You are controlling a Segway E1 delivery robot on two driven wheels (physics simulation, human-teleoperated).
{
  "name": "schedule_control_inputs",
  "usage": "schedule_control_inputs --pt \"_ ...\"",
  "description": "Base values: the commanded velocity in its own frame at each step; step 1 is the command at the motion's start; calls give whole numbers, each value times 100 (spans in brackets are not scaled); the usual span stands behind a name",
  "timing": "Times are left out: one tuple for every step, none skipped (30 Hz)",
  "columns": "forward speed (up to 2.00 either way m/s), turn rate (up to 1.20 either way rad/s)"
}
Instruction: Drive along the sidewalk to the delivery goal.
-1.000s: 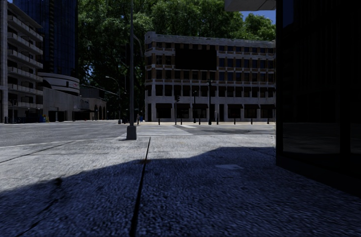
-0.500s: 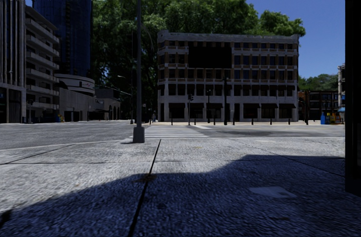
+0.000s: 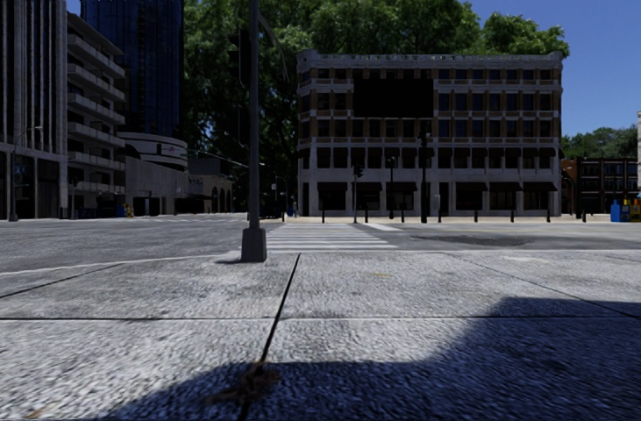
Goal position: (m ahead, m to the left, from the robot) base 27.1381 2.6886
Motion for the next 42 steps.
schedule_control_inputs --pt "200 0" --pt "200 0" --pt "200 0" --pt "200 0" --pt "200 0" --pt "200 0" --pt "200 0" --pt "200 0" --pt "200 0" --pt "200 0" --pt "200 0" --pt "200 0" --pt "200 0" --pt "200 2" --pt "200 12" --pt "200 17" --pt "200 17" --pt "200 22" --pt "200 25" --pt "200 26" --pt "200 26" --pt "200 26" --pt "200 17" --pt "200 3" --pt "200 0" --pt "200 0" --pt "200 0" --pt "200 0" --pt "200 0" --pt "200 0" --pt "200 0" --pt "200 0" --pt "200 0" --pt "200 0" --pt "200 0" --pt "200 0" --pt "200 0" --pt "200 0" --pt "200 0" --pt "200 0" --pt "200 0" --pt "200 0"
